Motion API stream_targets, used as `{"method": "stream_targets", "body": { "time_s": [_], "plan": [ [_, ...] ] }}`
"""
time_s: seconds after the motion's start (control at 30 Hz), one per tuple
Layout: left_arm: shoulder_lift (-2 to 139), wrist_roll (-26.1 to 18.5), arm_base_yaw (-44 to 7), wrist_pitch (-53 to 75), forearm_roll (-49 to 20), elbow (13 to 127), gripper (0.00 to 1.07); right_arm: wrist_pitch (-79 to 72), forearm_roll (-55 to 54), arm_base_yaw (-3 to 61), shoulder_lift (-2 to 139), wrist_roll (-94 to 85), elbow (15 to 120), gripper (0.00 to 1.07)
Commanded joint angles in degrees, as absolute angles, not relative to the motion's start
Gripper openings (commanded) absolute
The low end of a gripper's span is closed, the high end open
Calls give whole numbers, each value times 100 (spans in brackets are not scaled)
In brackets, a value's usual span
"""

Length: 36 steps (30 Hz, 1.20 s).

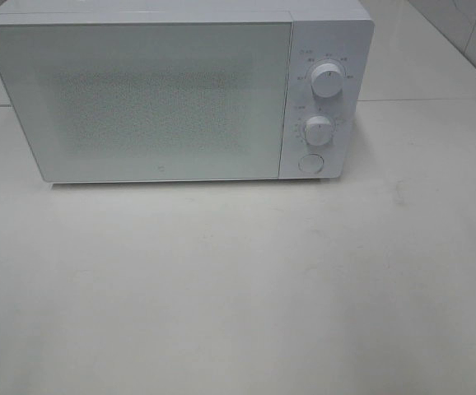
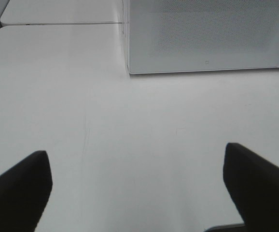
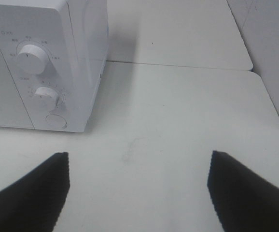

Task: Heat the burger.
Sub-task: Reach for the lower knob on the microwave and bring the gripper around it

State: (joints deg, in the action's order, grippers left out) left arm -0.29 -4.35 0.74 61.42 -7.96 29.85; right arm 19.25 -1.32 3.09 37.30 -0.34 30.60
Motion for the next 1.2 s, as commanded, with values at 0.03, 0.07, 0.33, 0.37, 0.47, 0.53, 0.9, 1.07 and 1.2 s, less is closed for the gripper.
{"method": "stream_targets", "body": {
  "time_s": [0.03,0.07,0.33,0.37,0.47,0.53,0.9,1.07,1.2],
  "plan": [
    [-155,-424,92,6154,-854,2968,88,1409,-120,286,4074,0,3094,76],
    [-155,-424,92,6154,-854,2968,88,1175,-120,286,4303,0,3094,76],
    [-155,-424,92,6154,-854,2968,88,264,-115,286,5139,0,3094,76],
    [-155,-424,92,6154,-854,2968,88,149,-115,286,5225,0,3094,76],
    [-155,-424,92,6154,-854,2968,88,-275,-103,286,5535,0,3094,76],
    [-155,-424,92,6154,-854,2968,88,-550,-103,286,5741,0,3094,76],
    [-155,-424,92,6154,-854,2968,88,-3014,-292,286,6864,-138,2492,76],
    [-155,-424,92,6154,-854,2968,88,-3959,-739,304,7305,-544,2200,76],
    [-155,-424,92,6154,-854,2968,88,-4595,-1272,665,7660,-940,2040,76]
  ]
}}
